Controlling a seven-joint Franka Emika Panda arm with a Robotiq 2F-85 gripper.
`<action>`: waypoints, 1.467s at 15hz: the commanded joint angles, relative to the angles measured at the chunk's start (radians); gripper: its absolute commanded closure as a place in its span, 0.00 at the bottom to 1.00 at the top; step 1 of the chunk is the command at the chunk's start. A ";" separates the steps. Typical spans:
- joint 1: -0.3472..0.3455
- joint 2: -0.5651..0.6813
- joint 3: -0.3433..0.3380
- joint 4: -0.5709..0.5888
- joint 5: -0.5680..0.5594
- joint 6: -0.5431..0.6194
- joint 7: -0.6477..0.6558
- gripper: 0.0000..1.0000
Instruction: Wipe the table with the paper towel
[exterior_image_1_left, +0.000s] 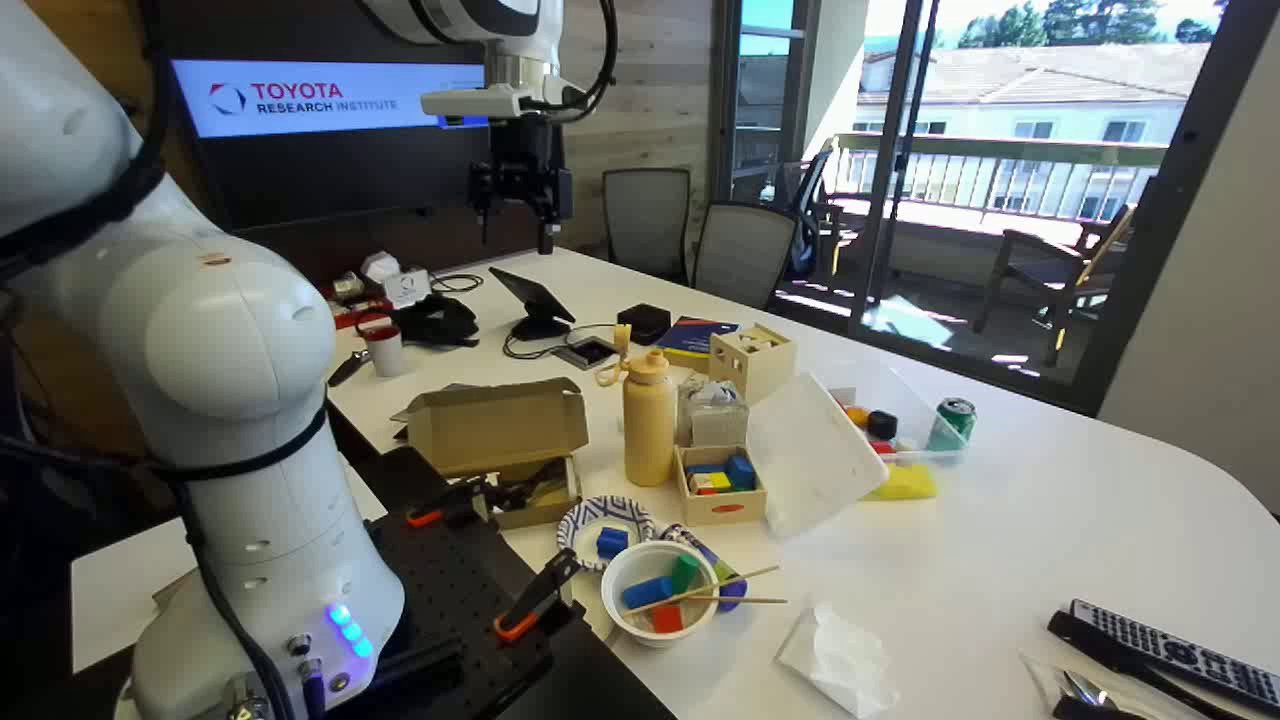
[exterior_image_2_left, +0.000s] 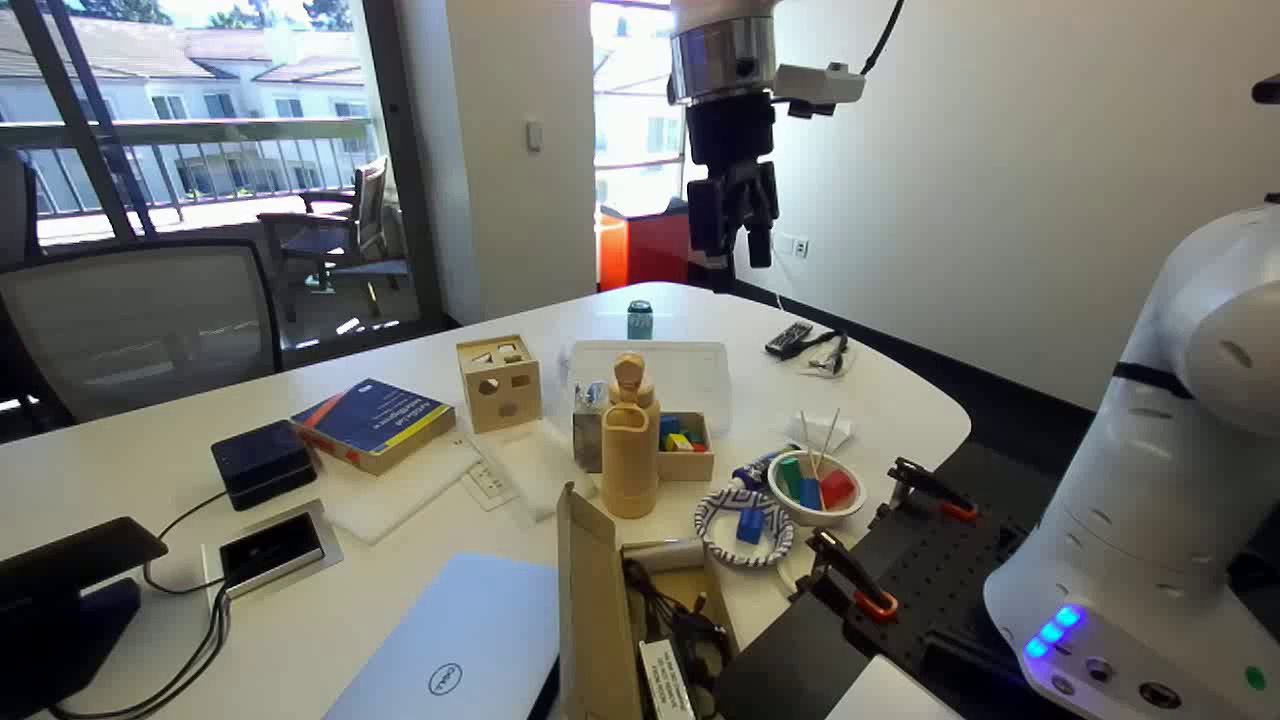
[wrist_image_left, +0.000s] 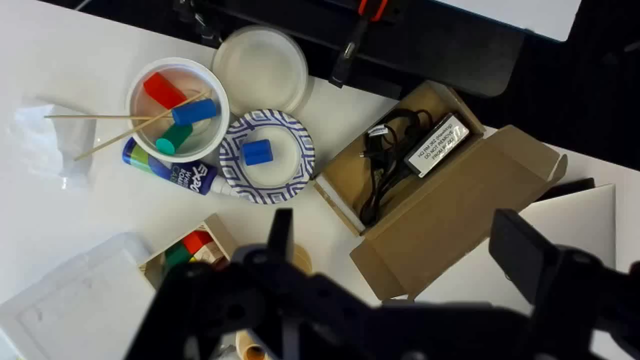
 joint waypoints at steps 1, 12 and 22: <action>0.011 0.001 -0.010 0.001 -0.004 -0.001 0.004 0.00; -0.024 0.050 -0.062 -0.015 -0.015 0.074 -0.052 0.00; -0.276 0.372 -0.435 0.010 0.047 0.513 -0.407 0.00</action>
